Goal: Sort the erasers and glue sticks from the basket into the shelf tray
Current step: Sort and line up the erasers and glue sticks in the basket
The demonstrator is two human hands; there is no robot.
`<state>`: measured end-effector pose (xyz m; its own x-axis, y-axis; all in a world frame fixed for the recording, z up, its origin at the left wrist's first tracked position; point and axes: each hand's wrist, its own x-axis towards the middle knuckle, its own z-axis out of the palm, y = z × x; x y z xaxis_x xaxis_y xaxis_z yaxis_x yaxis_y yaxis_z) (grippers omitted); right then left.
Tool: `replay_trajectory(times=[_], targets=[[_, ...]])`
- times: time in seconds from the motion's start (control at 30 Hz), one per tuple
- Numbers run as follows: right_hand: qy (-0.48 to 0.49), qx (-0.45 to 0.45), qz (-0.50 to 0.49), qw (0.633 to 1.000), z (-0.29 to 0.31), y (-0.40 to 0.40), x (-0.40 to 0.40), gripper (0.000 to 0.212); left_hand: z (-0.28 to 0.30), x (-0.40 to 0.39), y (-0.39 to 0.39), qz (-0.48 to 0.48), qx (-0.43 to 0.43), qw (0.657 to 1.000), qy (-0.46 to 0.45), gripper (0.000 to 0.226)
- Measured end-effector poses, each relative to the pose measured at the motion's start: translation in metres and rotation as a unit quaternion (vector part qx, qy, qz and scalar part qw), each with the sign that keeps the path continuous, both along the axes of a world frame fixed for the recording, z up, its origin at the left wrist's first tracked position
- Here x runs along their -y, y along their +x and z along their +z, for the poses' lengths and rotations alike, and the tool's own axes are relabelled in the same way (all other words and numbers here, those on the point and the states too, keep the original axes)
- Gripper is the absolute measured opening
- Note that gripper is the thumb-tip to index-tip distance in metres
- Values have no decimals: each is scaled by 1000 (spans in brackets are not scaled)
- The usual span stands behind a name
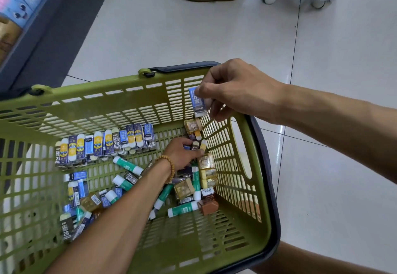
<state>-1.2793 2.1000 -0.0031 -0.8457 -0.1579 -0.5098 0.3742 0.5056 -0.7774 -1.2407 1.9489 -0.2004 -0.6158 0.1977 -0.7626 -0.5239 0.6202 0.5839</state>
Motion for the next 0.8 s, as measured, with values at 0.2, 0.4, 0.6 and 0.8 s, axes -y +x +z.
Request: replay_trajectory(times=[0.2,0.4,0.6,0.8], targets=[[-8,-1,0,1000,-1,-1,-2,17,1,-20,8,9,5,999,46,20],[-10,0,7,1000,-2,-1,-3,16,12,-10,0,-55,5,996,74,15],[-3,4,21,1000,-1,2,3,17,25,25,0,-37,15,995,89,24],[-31,32,44,998,-6,12,32,22,41,84,14,68,23,990,120,12]])
